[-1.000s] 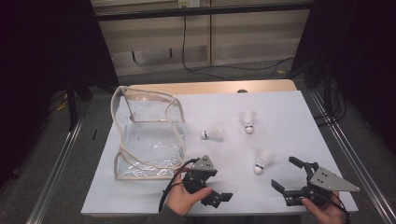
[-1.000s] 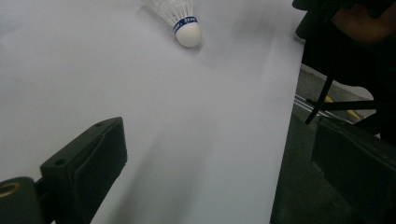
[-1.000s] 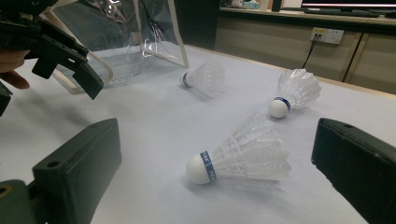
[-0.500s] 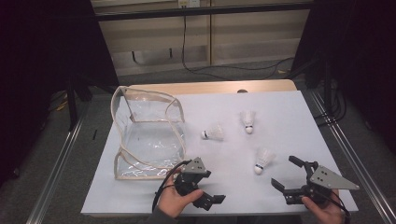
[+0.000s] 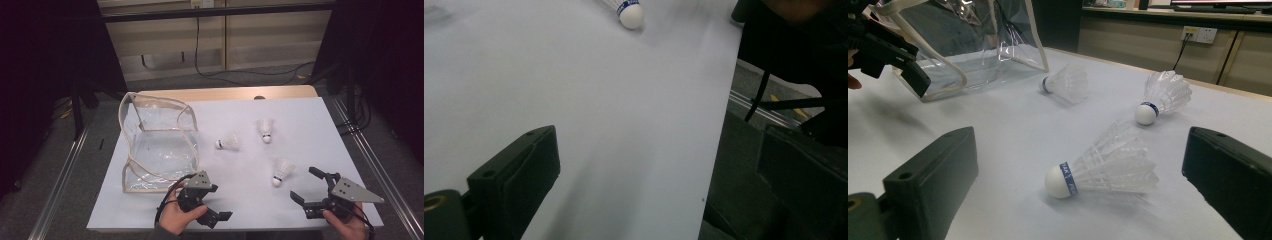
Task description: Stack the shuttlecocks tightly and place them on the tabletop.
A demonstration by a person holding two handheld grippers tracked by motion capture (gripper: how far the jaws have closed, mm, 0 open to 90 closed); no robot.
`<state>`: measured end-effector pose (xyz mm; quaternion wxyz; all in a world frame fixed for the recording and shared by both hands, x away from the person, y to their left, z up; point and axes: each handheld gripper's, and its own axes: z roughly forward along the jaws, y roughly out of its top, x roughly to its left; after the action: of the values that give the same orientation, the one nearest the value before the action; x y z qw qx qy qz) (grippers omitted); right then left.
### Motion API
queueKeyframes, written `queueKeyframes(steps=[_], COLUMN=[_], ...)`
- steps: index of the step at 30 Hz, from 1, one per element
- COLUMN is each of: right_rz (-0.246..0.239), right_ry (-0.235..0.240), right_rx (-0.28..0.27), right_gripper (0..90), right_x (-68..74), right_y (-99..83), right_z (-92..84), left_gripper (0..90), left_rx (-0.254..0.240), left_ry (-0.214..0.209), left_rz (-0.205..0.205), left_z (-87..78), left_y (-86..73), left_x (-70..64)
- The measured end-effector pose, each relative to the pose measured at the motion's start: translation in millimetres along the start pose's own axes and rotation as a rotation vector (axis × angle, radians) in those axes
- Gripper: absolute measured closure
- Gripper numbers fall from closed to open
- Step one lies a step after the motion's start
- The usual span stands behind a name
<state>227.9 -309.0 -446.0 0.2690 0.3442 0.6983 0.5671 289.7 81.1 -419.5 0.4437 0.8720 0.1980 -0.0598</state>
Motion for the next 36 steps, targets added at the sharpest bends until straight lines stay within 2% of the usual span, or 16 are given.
queueKeyframes(steps=[4, 12, 16, 25, 36], right_rz=[0.0, 0.0, -0.003, 0.0, -0.004], right_ry=[-0.001, -0.005, -0.005, -0.005, -0.001], right_rx=[0.0, 0.007, 0.007, 0.002, 0.002], right_gripper=[1.1, 1.2, 1.2, 1.2, 1.2], right_x=[-0.8, -1.9, -1.5, -2.2, -1.7], right_y=[-0.8, -1.7, -1.7, -1.4, -0.9], right_z=[-1.2, -1.9, -1.6, -2.1, 0.1], left_gripper=[3.9, 3.9, 3.9, 3.9, 4.0], left_rx=[-0.015, 0.016, 0.012, -0.011, -0.011], left_ry=[0.01, -0.002, 0.003, -0.003, -0.006], left_rz=[-0.002, 0.021, 0.028, 0.016, 0.017], left_z=[-7.0, -13.1, -15.6, -18.8, -23.5], left_y=[-3.5, -7.4, -8.9, -9.4, -10.0], left_x=[4.4, 6.0, 6.4, 7.3, 7.8])
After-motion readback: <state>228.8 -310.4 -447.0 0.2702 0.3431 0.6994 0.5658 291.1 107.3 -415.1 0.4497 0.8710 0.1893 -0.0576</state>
